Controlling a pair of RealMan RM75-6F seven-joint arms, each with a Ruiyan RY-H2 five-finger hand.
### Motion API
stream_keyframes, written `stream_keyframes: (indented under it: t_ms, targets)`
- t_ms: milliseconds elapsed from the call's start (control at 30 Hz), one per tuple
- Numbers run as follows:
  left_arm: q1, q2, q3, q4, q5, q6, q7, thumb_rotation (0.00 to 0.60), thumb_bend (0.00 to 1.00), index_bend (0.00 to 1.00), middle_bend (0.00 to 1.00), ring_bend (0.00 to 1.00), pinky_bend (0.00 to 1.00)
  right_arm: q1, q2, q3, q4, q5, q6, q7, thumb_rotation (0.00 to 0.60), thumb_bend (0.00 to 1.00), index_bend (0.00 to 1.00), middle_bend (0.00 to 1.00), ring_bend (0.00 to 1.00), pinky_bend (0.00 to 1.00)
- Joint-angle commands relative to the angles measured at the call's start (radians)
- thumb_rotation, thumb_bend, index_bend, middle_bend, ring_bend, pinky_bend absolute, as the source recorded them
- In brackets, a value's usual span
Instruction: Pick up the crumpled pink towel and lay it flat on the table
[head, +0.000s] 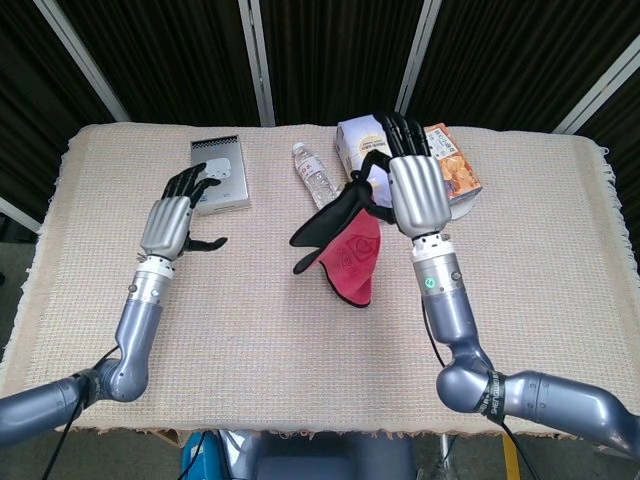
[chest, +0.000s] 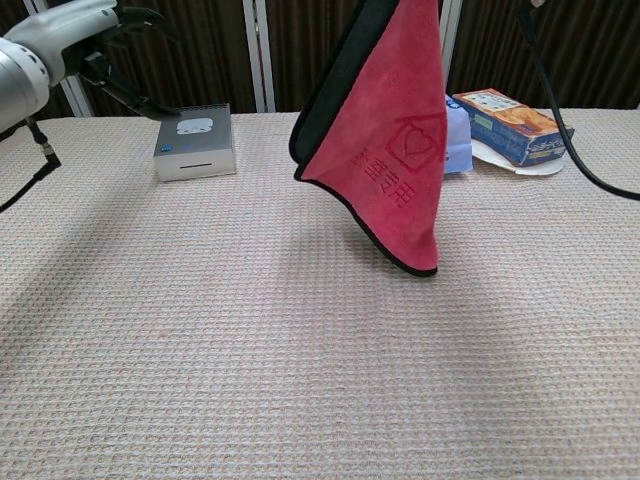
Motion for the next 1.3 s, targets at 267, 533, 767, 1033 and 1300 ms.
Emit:
stream_keyframes:
  t_ms: [267,533,767,1033,1300]
  targets:
    - [-0.087,-0.065,-0.023,0.059,-0.064,-0.027,0.017,0.600,0.18,0.23,0.04,0.00,0.00,0.052,0.038,0.049,-0.066,0.068,0.011,-0.018,0.600,0.46,0.61,0.12,0.00,0.00]
    - [-0.133,-0.082,-0.031,0.087,-0.093,-0.051,0.013,0.600,0.19,0.25,0.04,0.00,0.00,0.070,0.041,0.033,-0.073,0.094,0.026,-0.015,0.600,0.46,0.61,0.12,0.00,0.00]
    - [-0.141,-0.076,-0.016,0.038,-0.114,-0.071,-0.011,0.600,0.15,0.24,0.04,0.00,0.00,0.083,0.042,0.017,-0.063,0.108,0.037,-0.016,0.600,0.46,0.61,0.12,0.00,0.00]
    - [-0.138,-0.073,0.007,-0.030,-0.090,-0.047,-0.022,0.600,0.11,0.20,0.01,0.00,0.00,0.102,0.037,0.011,-0.068,0.118,0.058,-0.030,0.600,0.46,0.61,0.12,0.00,0.00]
    - [-0.136,-0.141,0.047,-0.079,-0.051,0.022,-0.024,0.600,0.00,0.04,0.00,0.00,0.00,0.115,0.025,-0.007,-0.093,0.127,0.092,-0.056,0.600,0.46,0.61,0.12,0.00,0.00]
